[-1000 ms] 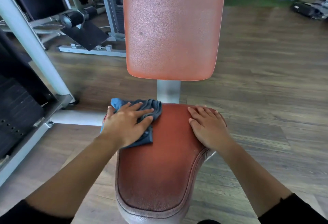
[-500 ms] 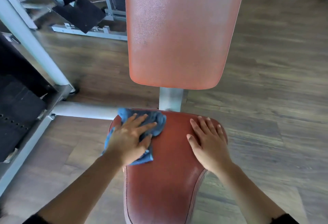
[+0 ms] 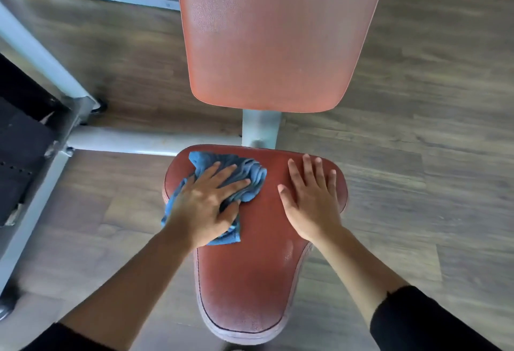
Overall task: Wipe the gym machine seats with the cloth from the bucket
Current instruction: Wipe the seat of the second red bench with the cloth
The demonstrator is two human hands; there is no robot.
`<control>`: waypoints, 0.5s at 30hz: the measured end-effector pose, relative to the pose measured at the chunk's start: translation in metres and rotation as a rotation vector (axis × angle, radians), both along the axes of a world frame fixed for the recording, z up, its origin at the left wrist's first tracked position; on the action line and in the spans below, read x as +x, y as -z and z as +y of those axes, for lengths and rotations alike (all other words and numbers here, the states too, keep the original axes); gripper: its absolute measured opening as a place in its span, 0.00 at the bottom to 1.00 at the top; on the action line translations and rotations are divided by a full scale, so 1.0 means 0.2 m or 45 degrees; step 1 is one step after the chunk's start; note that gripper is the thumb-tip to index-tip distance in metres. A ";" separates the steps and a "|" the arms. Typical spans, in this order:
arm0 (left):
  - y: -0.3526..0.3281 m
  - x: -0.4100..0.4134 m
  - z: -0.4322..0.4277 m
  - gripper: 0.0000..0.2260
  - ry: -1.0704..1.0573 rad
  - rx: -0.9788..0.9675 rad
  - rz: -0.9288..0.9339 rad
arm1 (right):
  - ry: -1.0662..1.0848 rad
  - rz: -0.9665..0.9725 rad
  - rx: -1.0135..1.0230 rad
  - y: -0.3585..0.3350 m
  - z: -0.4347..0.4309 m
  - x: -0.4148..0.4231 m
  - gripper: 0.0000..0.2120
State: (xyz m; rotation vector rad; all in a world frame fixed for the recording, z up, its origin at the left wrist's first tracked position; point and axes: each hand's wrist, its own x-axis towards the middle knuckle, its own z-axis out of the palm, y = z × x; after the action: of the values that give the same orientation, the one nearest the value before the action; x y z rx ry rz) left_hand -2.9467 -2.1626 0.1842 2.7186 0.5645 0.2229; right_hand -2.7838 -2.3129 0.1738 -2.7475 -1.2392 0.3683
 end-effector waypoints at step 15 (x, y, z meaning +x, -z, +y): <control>0.01 -0.02 0.06 0.21 -0.084 -0.048 0.100 | 0.117 0.045 0.027 0.00 -0.01 -0.08 0.36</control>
State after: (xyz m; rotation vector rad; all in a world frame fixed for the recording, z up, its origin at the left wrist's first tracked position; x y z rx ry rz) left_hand -2.9502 -2.1514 0.1821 2.6844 0.6748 0.1211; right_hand -2.7994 -2.3139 0.1742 -2.7551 -1.0982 0.3907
